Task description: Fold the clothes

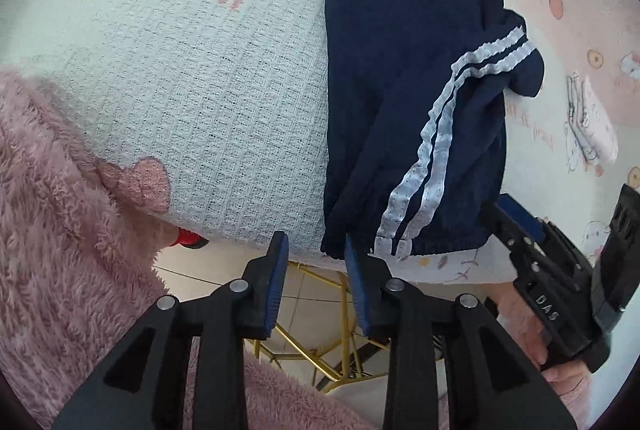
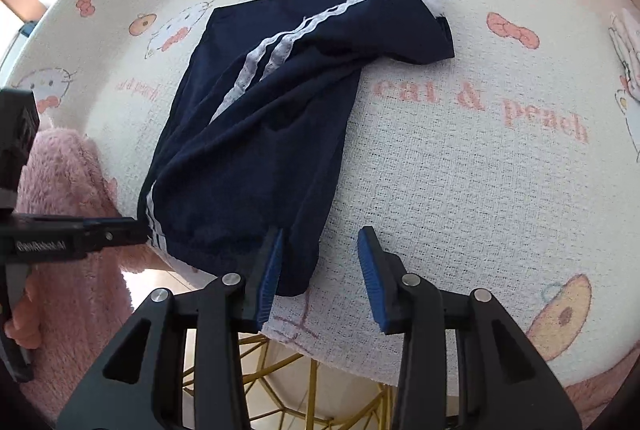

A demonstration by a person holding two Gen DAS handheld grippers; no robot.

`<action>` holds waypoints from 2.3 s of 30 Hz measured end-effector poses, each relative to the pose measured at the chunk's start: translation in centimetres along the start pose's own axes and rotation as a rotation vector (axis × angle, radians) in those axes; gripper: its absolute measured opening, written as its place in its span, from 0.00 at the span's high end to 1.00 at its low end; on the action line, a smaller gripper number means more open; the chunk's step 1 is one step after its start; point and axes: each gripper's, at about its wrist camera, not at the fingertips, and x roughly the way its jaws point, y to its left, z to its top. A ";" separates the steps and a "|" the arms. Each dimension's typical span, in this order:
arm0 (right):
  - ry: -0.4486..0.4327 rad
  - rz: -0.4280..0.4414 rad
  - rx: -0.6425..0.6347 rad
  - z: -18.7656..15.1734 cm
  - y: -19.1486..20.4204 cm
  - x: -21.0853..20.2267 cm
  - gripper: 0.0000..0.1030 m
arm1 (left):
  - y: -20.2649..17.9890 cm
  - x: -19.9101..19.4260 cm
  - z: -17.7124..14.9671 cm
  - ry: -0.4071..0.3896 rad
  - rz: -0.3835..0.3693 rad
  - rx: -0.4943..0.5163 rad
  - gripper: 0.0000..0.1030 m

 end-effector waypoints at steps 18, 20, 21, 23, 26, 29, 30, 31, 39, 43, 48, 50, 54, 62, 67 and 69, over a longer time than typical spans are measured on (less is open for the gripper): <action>0.018 -0.101 0.007 0.2 -0.1 -0.6 0.62 | -0.6 0.6 0.9 -0.027 0.081 0.068 0.55; 0.012 -0.106 0.006 0.2 0.0 -0.8 0.62 | -0.4 -0.2 1.0 -0.054 0.065 0.055 0.55; 0.008 -0.108 0.005 0.2 0.0 -1.0 0.62 | -0.6 -0.7 1.0 -0.074 0.063 0.071 0.55; -0.005 -0.124 -0.015 0.3 0.4 -1.3 0.62 | -1.2 -1.0 0.9 -0.093 0.073 0.114 0.55; 0.021 -0.155 -0.040 0.3 0.7 -0.8 0.62 | -0.9 -0.6 1.0 -0.059 0.098 0.118 0.55; 0.049 -0.145 -0.001 0.2 -0.3 -0.8 0.62 | -0.7 -0.5 1.2 -0.036 0.125 0.122 0.55; 0.057 -0.125 0.030 0.2 -0.9 -1.1 0.62 | -0.8 -1.2 1.4 -0.055 0.125 0.126 0.55; 0.051 -0.089 0.068 0.2 -1.6 -1.9 0.62 | -0.9 -2.1 1.6 -0.078 0.121 0.129 0.55; -0.084 -0.111 0.163 4.6 -6.2 -8.0 0.62 | -6.8 -5.7 7.7 -0.236 -0.003 0.381 0.55; -0.087 -0.217 0.090 8.2 -6.0 -7.3 0.62 | -13.1 -1.2 12.4 -0.217 -0.055 0.458 0.55; -0.054 -0.214 0.073 9.7 -7.8 -6.0 0.62 | -16.1 2.5 14.6 -0.150 -0.066 0.499 0.55; -0.029 -0.229 0.057 10.1 -7.2 -4.2 0.62 | -16.5 3.4 14.7 -0.119 -0.074 0.511 0.55; 0.014 -0.242 0.028 10.6 -7.2 -2.2 0.62 | -17.2 4.4 13.9 -0.086 -0.106 0.562 0.62; 0.026 -0.248 0.038 11.0 -7.1 -2.0 0.62 | -15.3 1.4 13.1 -0.175 -0.154 0.529 0.97; -0.050 -0.237 0.055 12.6 -7.1 -4.5 0.61 | -10.3 -3.5 14.6 -0.293 -0.149 0.391 0.97; -0.058 -0.239 0.040 13.6 -6.9 -4.4 0.61 | -8.1 -4.7 15.4 -0.325 -0.107 0.347 0.97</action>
